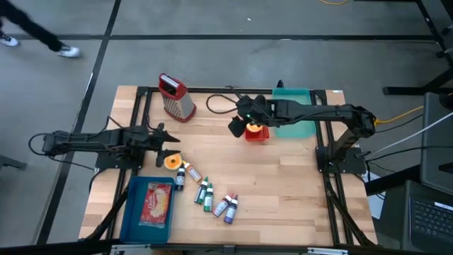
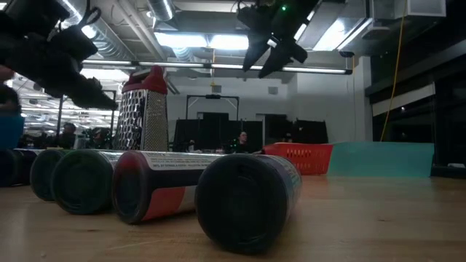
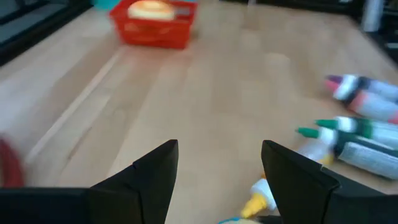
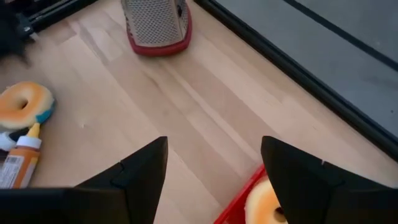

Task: Pick & Place Food Item
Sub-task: Put the orange and blue donut into the red bin

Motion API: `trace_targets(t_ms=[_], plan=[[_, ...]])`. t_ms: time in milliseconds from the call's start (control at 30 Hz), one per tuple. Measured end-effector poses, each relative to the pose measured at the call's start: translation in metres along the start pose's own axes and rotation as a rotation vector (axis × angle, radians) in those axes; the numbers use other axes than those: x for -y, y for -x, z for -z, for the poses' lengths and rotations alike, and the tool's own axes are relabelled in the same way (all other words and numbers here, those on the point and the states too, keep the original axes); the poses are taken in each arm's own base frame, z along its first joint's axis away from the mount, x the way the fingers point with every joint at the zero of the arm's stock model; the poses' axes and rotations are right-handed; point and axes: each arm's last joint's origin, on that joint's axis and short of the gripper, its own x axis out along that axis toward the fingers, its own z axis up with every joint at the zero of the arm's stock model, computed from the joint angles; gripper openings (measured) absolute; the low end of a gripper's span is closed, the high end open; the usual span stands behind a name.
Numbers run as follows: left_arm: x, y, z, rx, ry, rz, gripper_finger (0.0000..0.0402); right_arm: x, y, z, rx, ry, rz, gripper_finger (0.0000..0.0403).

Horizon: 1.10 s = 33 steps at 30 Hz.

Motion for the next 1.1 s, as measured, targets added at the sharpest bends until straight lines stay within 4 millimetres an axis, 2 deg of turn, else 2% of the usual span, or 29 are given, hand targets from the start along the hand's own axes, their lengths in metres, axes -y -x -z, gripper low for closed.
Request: trace_targets(t_ms=[167, 300, 533, 800, 900, 1100], plan=[[-0.005, -0.002, 0.003, -0.022, 0.084, -0.169, 0.0228, -0.003, 0.002, 0.002, 0.004, 0.038, 0.0, 0.0262], [-0.005, -0.004, 0.005, -0.037, 0.183, -0.201, 0.0228, -0.003, 0.002, 0.002, 0.007, 0.078, 0.006, 0.0258], [0.002, -0.003, 0.015, -0.168, 0.314, -0.177, 0.0228, -0.003, 0.002, 0.002, 0.006, 0.166, 0.008, 0.0245], [0.015, 0.004, -0.001, -0.218, 0.333, -0.166, 0.0228, -0.004, 0.002, 0.002, -0.003, 0.235, -0.012, 0.0244], [0.017, 0.004, 0.001, -0.277, 0.365, -0.235, 0.0228, -0.004, 0.002, 0.002, -0.005, 0.247, -0.016, 0.0244], [0.025, 0.003, 0.0, -0.385, 0.404, -0.266, 0.0228, -0.004, 0.002, 0.002, -0.011, 0.275, -0.03, 0.0244]])
